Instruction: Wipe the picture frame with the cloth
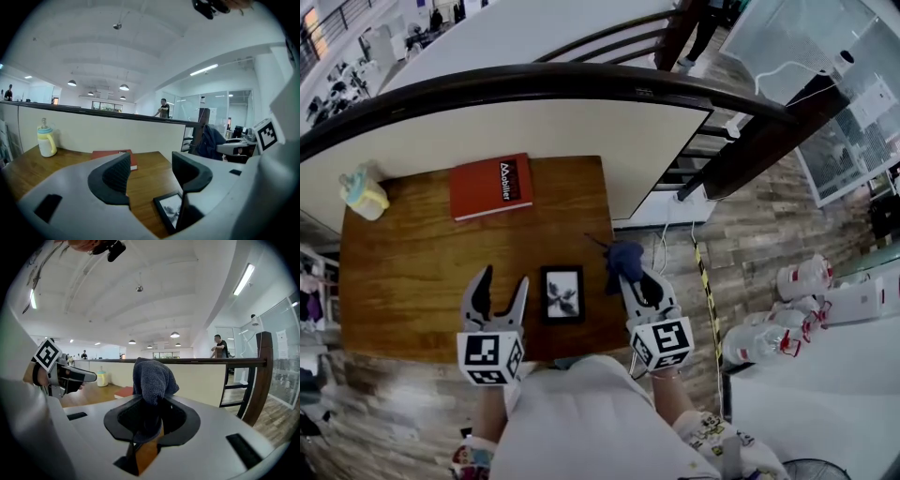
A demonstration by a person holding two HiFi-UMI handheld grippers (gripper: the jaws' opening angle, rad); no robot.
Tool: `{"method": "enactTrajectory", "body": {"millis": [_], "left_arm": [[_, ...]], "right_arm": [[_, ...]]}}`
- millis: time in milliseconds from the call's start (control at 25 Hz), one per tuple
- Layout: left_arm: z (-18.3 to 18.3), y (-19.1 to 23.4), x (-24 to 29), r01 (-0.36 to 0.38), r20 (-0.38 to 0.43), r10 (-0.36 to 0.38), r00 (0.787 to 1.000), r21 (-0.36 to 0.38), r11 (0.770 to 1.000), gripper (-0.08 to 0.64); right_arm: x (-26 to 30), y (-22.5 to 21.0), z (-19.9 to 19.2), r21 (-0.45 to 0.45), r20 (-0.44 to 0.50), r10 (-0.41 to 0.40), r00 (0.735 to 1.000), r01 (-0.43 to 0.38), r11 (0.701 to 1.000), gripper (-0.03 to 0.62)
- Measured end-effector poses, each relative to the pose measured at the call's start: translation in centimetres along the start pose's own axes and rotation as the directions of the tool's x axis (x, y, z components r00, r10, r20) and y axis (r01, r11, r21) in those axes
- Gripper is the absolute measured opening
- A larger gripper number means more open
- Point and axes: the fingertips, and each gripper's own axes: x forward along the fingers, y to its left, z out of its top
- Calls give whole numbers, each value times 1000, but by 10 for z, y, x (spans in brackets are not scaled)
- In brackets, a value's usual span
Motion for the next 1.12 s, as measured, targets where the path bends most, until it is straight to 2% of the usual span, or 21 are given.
{"method": "enactTrajectory", "body": {"millis": [400, 840, 1120], "left_arm": [[-3, 8, 22, -11, -38, 10, 999, -25, 1000, 253], [-24, 13, 40, 41, -90, -44, 995, -41, 998, 253], [-49, 4, 49, 95, -165, -103, 981, -55, 994, 253]], "right_arm": [[30, -2, 5, 4, -22, 50, 998, -50, 999, 69], [38, 11, 4, -1, -45, 46, 998, -46, 999, 69], [39, 9, -6, 24, -69, 34, 997, -32, 999, 69]]}}
